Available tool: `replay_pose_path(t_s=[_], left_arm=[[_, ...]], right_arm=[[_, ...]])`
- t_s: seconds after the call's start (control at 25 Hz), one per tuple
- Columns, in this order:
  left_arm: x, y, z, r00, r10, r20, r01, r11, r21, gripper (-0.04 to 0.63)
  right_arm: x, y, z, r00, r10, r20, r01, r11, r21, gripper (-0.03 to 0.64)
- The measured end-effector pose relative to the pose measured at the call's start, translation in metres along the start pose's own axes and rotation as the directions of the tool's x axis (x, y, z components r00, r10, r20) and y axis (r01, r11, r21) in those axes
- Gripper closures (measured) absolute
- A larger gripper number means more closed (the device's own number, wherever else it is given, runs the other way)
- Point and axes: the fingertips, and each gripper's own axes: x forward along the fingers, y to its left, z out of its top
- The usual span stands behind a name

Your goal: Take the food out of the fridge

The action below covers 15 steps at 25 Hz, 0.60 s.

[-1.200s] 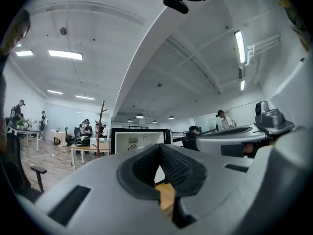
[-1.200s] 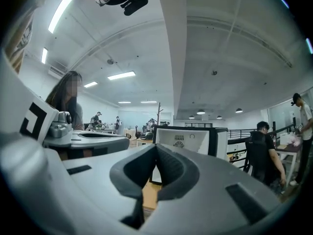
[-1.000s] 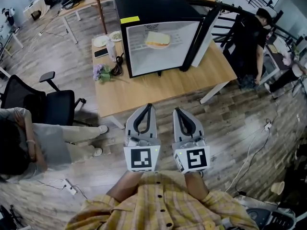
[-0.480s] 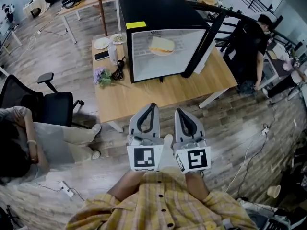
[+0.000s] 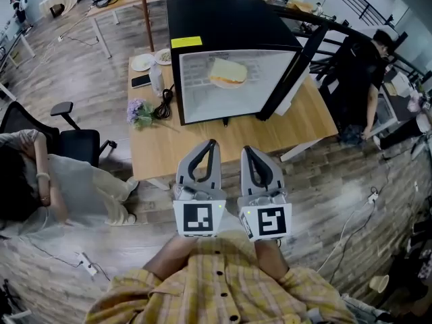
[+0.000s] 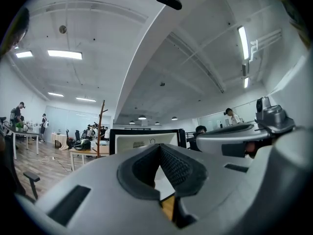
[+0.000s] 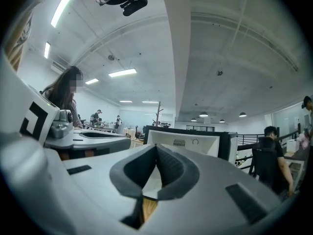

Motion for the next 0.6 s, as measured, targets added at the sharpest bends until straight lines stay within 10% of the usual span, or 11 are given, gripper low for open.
replay_pose_path(t_s=[0.6], left_arm=[[0.099,0.020,-0.017,0.999,0.040,-0.031,-0.039,0.999,0.020,0.588]], right_arm=[[0.087,-0.056,-0.019,0.999,0.052,-0.004,-0.052,0.999,0.013,0.609]])
